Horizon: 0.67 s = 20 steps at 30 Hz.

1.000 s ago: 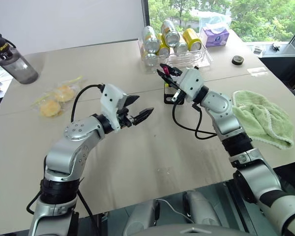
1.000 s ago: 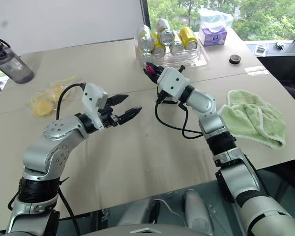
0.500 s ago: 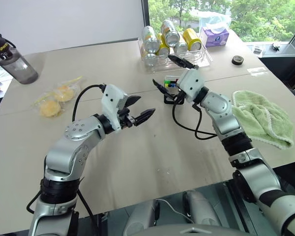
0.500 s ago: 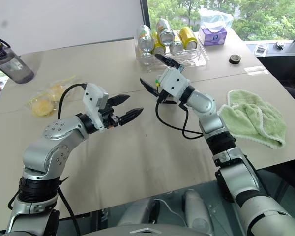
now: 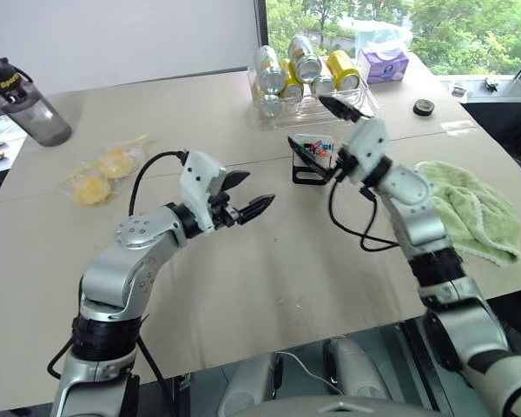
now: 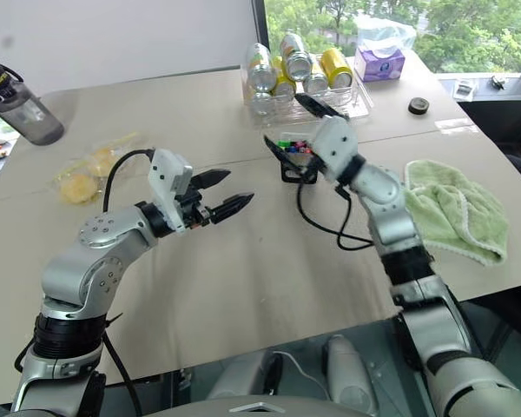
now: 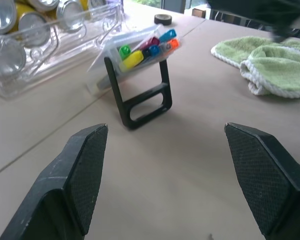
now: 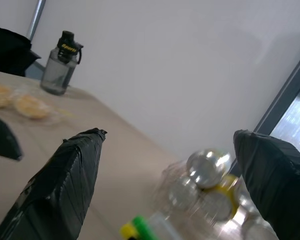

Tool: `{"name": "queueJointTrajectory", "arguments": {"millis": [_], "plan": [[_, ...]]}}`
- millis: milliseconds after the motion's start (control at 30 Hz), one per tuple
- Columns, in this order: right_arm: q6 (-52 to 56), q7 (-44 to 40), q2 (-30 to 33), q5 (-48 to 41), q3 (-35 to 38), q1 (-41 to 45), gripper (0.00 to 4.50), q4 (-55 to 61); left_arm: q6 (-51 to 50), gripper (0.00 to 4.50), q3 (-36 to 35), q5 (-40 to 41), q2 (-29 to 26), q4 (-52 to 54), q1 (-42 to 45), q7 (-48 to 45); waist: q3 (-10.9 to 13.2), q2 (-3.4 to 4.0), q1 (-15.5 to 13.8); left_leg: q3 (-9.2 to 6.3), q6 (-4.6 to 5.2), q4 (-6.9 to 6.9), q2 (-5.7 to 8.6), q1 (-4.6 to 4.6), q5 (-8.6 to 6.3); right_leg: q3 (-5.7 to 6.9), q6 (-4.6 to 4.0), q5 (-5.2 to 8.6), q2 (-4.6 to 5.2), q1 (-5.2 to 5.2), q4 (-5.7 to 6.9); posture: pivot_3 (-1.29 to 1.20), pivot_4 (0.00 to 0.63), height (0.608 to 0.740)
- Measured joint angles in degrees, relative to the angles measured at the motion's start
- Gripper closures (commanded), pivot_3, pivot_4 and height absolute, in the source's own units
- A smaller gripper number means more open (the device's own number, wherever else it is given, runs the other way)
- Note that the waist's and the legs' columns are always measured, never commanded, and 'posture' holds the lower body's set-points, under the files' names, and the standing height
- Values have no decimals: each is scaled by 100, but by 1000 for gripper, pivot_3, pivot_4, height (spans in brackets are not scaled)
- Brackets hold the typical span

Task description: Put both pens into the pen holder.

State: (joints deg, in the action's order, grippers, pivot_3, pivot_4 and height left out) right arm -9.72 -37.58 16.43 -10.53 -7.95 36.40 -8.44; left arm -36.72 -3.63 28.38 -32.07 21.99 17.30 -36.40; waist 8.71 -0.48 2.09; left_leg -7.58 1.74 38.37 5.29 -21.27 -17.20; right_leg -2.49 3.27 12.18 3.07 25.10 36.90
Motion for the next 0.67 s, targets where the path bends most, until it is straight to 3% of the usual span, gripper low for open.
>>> {"name": "queueJointTrajectory", "arguments": {"millis": [100, 267, 500, 667], "plan": [[1300, -407, 430, -856, 4, -702, 67, 1120, 3, 661, -13, 128, 141, 209, -343, -3, 2, 2, 15, 3, 0, -1, -2, -3, 0, -4, 0, 0, -1, 5, 2, 0, 150, 739], [2334, -901, 1311, -1396, 60, -2041, 67, 2133, 274, 661, -66, -112, 162, 553, -1569, 190, 0, 4, -3, 9, 1, -3, -3, 3, -1, -10, -1, 0, -1, 2, 2, 0, 150, 739], [2141, -955, 1531, -1166, 450, -3473, 67, 1810, 1366, 661, -64, -923, 131, 377, -3198, 226, 3, 8, -159, 14, 5, -5, -6, 51, -5, -6, -1, 1, 3, -49, 0, 0, 150, 739], [1832, -971, 1522, -1045, 524, -3660, 67, 1667, 1737, 661, -5, -1138, 265, 195, -3230, 277, 5, 12, -191, 9, 7, 1, -6, 67, -5, 1, 0, 1, 3, -71, -2, 0, 150, 739]]}}
